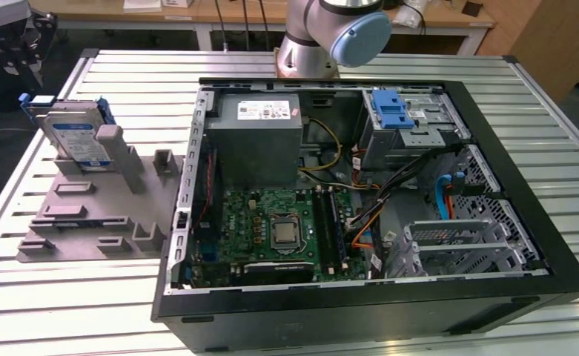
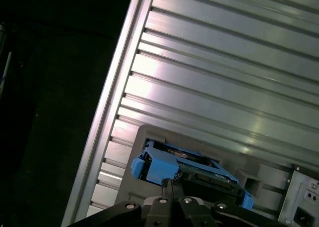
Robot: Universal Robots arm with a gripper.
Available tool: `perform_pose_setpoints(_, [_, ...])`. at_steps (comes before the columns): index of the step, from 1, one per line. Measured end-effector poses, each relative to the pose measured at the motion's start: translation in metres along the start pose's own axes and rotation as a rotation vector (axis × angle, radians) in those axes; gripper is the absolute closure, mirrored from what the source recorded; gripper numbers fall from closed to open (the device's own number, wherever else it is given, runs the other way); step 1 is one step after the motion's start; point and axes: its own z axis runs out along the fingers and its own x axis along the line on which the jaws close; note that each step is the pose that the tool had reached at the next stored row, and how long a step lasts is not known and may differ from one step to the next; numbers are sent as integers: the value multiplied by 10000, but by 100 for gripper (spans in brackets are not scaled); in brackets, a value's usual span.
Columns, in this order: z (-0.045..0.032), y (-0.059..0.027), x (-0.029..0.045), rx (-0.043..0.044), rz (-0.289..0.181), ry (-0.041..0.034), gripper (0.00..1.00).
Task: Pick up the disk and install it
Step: 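Pick up the disk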
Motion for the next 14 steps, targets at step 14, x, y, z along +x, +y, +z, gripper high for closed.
perform_pose_setpoints(14, [0,0,0,3,-351,5,89])
